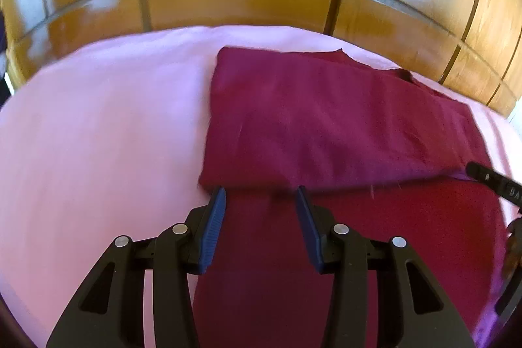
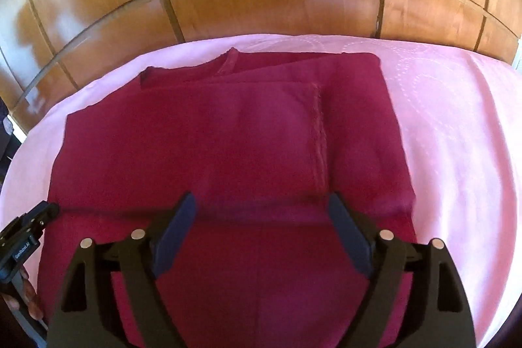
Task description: Fold small clothes
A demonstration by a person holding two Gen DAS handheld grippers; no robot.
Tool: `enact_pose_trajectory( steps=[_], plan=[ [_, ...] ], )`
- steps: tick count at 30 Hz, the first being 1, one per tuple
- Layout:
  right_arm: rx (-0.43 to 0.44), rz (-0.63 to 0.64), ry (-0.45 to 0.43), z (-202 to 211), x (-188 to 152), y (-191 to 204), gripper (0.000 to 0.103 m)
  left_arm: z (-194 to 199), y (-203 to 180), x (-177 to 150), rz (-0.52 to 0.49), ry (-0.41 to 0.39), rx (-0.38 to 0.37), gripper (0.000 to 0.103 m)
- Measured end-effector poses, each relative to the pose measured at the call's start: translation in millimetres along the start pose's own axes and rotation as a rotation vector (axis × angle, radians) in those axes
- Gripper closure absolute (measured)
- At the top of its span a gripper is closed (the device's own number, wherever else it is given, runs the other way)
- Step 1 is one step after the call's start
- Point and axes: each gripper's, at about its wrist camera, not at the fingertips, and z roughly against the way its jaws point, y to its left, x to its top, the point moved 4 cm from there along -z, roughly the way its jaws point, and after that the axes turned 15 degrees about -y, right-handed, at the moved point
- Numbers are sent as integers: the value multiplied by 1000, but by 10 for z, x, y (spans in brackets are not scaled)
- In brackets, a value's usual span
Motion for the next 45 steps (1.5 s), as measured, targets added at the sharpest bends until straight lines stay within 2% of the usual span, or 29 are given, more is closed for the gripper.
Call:
enact_pose_trajectory(
  steps=[5,9,13,18,21,24,25,27,28,32,37,41,45],
  plan=[
    [-17,-28,13,439,-278,-242,18,445,143,-287,12,-10,-15,60],
    [-47,-32,21,839,-526,-521,18,750,310,-634,24,24,-43,60],
    [-17,-67,65,1203,-869,-743,19,1034,391,-890,42,25,-64,59],
    [28,-94,92,1585,-1237,-822,32,1353,406,-1099,52,41,-90,60],
    [45,-103,129,1768,-1410,-836,43,1510,394,-1264,58,82,-124,60],
    [60,-98,171,1911,-1571,-854,62,1613,349,-1371,36,105,-152,61],
    [63,-92,184,1926,-1617,-851,70,1653,336,-1425,24,114,-160,78],
    [69,-73,202,1945,-1660,-834,83,1668,333,-1457,17,131,-178,92],
    [83,-75,207,1942,-1647,-820,95,1689,357,-1424,36,129,-192,95],
    [174,-83,164,2046,-1425,-663,95,1810,415,-1192,112,100,-268,96],
    [248,-149,52,2014,-900,-604,95,1843,368,-736,181,32,-362,97],
    [238,-220,4,1694,-511,-697,95,1571,347,-374,234,8,-384,97],
    [175,-290,14,1261,-306,-842,95,1087,380,-74,283,14,-336,97]
  ],
)
